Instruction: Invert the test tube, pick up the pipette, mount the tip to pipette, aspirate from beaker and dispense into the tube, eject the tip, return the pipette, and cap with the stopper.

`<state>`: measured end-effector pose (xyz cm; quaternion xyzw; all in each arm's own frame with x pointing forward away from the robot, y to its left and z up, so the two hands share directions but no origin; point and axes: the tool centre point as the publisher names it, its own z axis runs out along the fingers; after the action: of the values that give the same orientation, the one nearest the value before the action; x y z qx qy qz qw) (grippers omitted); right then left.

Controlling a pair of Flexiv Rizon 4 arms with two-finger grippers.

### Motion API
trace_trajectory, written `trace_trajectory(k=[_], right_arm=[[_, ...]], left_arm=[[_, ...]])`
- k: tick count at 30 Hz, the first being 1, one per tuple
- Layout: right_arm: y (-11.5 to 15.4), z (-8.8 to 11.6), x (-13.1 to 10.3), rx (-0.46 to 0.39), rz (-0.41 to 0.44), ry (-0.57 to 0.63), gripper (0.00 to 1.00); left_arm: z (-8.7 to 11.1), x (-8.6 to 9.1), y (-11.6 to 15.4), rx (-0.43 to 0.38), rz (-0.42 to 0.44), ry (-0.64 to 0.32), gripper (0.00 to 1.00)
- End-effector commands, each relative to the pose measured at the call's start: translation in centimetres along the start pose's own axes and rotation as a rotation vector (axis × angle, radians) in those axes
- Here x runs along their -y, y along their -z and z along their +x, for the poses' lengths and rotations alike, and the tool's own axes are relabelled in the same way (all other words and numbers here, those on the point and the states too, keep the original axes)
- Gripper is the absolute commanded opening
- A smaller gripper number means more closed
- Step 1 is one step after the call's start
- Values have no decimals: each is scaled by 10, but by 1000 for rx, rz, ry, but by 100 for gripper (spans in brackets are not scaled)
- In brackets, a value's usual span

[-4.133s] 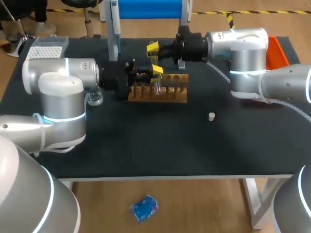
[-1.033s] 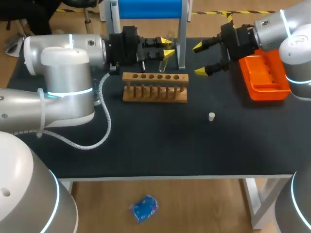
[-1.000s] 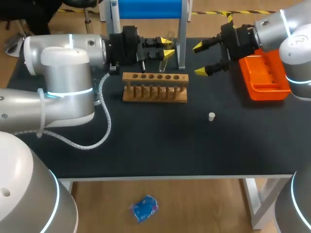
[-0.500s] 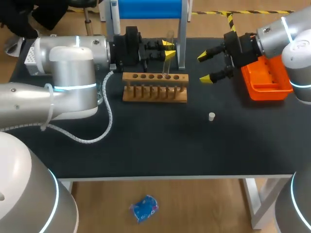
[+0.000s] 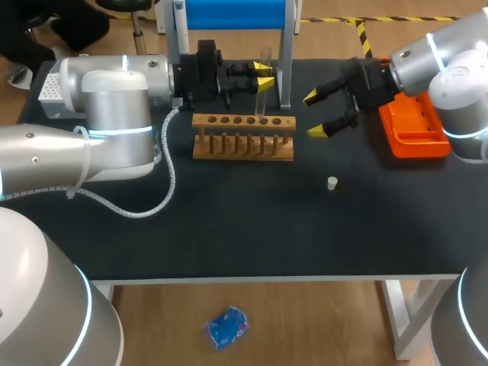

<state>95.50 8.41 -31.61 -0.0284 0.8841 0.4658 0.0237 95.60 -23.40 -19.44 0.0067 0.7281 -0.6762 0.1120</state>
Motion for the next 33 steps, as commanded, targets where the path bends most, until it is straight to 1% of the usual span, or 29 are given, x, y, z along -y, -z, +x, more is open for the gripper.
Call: trace_trajectory(k=[1, 8, 18, 26, 33], right_arm=[[-12, -8, 2, -14, 1, 2, 100], [-17, -12, 0, -28, 9, 28, 100], [-17, -12, 0, -28, 9, 28, 100], [-17, -12, 0, -28, 9, 28, 100], [-17, -12, 0, -28, 9, 28, 100]], left_arm=[[-4, 0, 1, -12, 0, -3, 0], [-5, -1, 2, -16, -1, -3, 0], [-10, -5, -1, -23, 15, 18, 0], [-17, -18, -2, -16, 12, 56, 0], [-23, -30, 3, 3, 9, 65, 0]])
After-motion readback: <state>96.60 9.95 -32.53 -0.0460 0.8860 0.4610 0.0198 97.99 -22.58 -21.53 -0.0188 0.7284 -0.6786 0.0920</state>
